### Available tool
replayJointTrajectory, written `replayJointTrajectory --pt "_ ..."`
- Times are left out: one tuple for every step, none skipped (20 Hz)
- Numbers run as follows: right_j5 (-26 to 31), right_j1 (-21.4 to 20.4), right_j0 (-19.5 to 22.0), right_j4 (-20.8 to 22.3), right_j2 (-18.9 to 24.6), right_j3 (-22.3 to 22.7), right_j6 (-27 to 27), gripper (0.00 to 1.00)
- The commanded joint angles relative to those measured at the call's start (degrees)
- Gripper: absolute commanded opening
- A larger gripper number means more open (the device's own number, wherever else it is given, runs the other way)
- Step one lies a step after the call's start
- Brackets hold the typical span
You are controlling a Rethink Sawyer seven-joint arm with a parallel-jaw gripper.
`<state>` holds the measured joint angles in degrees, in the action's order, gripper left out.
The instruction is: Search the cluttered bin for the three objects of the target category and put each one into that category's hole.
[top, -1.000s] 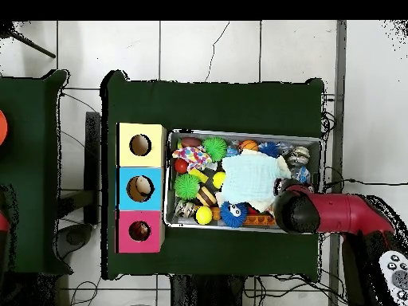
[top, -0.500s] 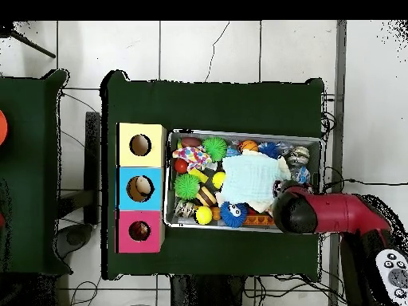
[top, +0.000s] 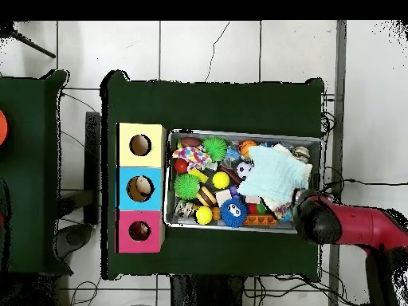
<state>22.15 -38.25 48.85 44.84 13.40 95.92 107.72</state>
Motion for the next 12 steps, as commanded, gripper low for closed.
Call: replayJointTrajectory --pt "5.2 -1.7 4.8 3.9 2.0 3.0 -14.3 0.0" --pt "5.1 -1.5 5.1 4.1 1.7 3.3 -13.9 0.0" --pt "5.0 -1.3 5.4 4.3 1.4 3.6 -13.5 0.0" --pt "4.4 -0.9 5.5 4.8 1.0 3.9 -12.7 0.0" --pt "3.8 -0.1 5.3 5.4 0.8 3.7 -11.8 0.0" --pt "3.3 0.2 5.2 5.8 0.5 3.8 -11.0 0.0" --pt "2.8 0.7 5.1 6.2 0.3 3.8 -10.3 0.0" --pt "2.4 1.3 5.3 6.3 0.7 3.9 -10.1 0.0" --pt "2.2 2.7 6.4 5.6 2.1 4.2 -10.3 0.0" --pt "2.0 4.2 7.4 4.9 3.5 4.5 -10.5 0.0" --pt "1.3 5.5 8.3 4.4 4.8 4.8 -10.5 0.0" --pt "1.3 6.6 8.9 3.9 5.6 5.1 -10.4 0.0"
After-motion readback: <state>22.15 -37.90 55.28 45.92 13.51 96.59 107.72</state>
